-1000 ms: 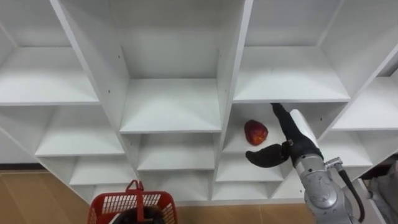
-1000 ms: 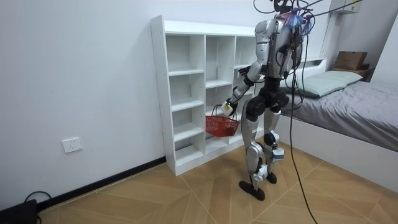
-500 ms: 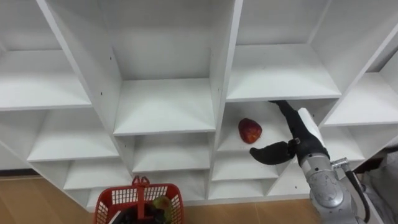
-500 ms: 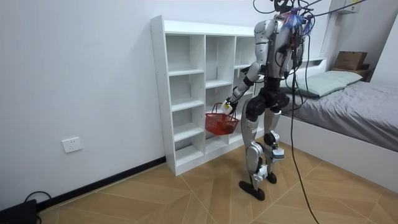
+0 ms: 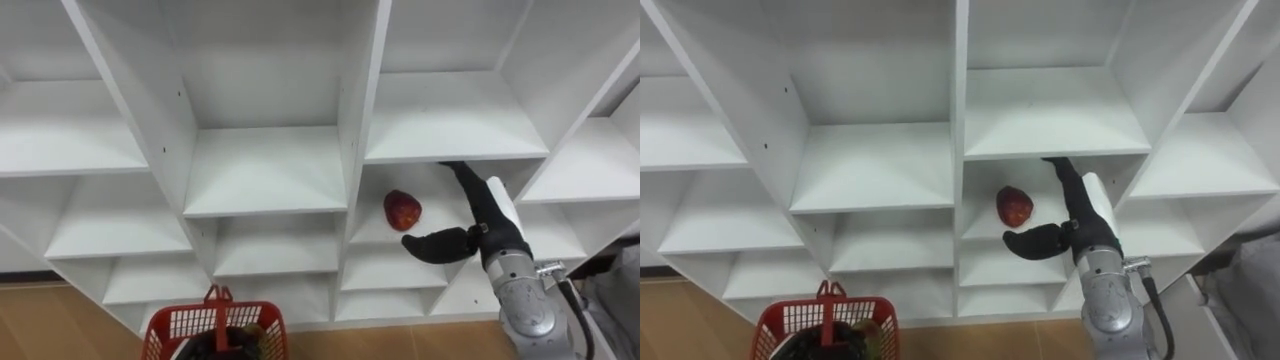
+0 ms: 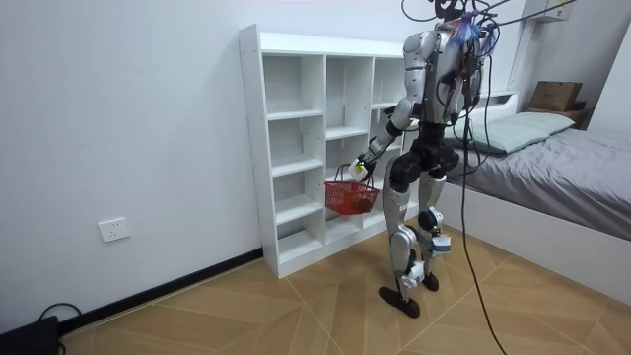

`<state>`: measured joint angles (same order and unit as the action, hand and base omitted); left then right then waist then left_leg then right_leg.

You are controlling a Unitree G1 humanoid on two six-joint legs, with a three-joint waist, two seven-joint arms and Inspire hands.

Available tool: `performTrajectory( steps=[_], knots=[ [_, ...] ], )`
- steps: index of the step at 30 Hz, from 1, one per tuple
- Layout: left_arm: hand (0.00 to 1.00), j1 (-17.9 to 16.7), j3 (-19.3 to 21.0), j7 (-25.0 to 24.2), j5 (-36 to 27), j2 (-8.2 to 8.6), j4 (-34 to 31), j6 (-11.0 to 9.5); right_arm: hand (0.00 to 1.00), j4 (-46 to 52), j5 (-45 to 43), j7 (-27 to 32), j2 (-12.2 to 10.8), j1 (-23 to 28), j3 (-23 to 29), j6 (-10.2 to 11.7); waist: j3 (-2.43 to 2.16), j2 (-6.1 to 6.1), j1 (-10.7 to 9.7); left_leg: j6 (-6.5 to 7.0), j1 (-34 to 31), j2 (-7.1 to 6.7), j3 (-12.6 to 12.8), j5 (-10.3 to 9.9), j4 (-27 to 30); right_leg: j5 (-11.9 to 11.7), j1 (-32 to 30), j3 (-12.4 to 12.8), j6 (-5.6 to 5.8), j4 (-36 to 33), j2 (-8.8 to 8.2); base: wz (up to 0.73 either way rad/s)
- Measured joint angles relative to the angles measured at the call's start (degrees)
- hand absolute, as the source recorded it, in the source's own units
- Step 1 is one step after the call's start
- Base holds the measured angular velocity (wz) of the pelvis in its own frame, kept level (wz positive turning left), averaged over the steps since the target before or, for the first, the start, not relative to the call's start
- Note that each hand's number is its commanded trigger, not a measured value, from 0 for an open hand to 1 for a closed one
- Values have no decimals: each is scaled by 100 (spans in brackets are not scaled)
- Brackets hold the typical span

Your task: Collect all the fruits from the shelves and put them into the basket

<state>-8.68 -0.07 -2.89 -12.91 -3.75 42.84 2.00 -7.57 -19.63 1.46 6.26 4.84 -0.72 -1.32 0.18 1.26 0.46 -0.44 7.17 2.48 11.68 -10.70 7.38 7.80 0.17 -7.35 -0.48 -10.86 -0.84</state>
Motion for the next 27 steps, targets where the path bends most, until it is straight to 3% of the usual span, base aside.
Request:
performTrajectory(
  steps=[3, 7, 10, 16, 27],
  knots=[
    [100, 90, -14, -1, -46, 0, -45, -2, 0, -5, 104, 126, 2, -4, -45, 2, -21, 26, 59, 0, -153, 15, 15, 0, 6, -47, -109, -64, -16, -2, 1, -2],
    [100, 203, -88, 7, -29, 30, -44, -2, 0, -235, 213, 370, 4, -47, -138, 34, -18, 35, 164, 1, -263, 20, 37, 2, 33, -87, -158, -58, -21, 16, 5, -2],
    [100, 387, -89, 68, -42, 25, -45, -1, 0, -738, 417, 572, 7, -326, -276, 136, -25, 93, 171, 10, -504, 22, 37, 16, 64, -128, -420, -53, -30, 2, 4, 0],
    [100, 684, -277, 223, -13, 13, 44, -5, 0, -1664, 438, 994, 8, -1204, -268, 131, 24, 193, 139, 23, -903, 19, -86, 25, 178, -192, -712, -126, -35, 34, -11, 6],
    [100, 793, -469, 229, 4, -67, 257, -6, 0, -2121, 637, 1635, 10, -1618, -258, 268, 44, 225, 161, 22, -1351, 20, -312, 26, 220, -195, -1041, -383, -39, 30, -45, 11]
  ],
)
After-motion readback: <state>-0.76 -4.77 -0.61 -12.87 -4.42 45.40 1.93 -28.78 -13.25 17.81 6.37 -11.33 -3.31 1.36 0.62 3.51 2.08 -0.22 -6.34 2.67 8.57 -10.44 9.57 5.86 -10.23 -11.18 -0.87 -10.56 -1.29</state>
